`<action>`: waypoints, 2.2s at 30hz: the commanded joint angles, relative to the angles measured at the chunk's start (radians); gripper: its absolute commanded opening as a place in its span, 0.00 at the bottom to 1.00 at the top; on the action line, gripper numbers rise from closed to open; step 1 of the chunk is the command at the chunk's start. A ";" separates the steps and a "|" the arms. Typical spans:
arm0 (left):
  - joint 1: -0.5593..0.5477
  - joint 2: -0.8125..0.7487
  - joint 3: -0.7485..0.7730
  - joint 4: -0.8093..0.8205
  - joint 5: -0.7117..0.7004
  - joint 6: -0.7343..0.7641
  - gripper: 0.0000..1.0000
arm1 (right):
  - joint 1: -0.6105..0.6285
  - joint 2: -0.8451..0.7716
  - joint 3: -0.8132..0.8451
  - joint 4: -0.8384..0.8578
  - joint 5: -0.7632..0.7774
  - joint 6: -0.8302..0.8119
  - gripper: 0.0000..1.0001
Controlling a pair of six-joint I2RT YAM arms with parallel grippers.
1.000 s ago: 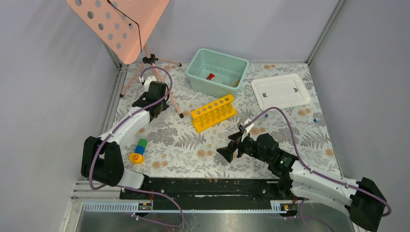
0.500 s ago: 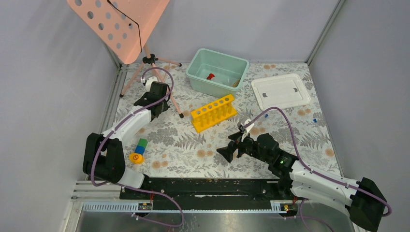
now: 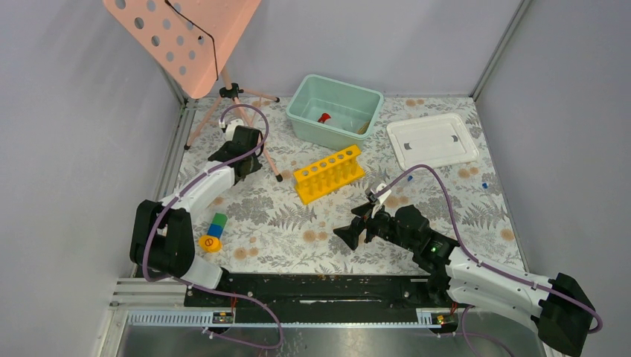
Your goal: Organize the chemistry lab equipment
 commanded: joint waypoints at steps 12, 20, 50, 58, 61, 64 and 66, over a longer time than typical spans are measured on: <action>0.006 -0.089 0.069 -0.053 0.019 -0.006 0.39 | 0.007 0.001 0.015 -0.014 0.073 0.016 0.99; 0.006 -0.276 0.089 -0.120 0.215 0.036 0.56 | 0.007 -0.025 0.165 -0.379 0.448 0.260 1.00; -0.006 -0.672 -0.108 -0.273 0.580 0.214 0.99 | -0.662 0.618 0.531 -0.650 0.435 0.531 0.42; -0.006 -0.672 -0.094 -0.294 0.532 0.214 0.99 | -0.677 0.718 0.553 -0.572 0.366 0.528 0.41; -0.007 -0.679 -0.094 -0.298 0.492 0.211 0.99 | -0.681 0.745 0.561 -0.573 0.363 0.536 0.41; -0.007 -0.676 -0.092 -0.302 0.476 0.209 0.99 | -0.692 0.775 0.570 -0.573 0.364 0.536 0.41; -0.006 -0.673 -0.092 -0.305 0.473 0.206 0.99 | -0.701 0.794 0.578 -0.573 0.354 0.534 0.41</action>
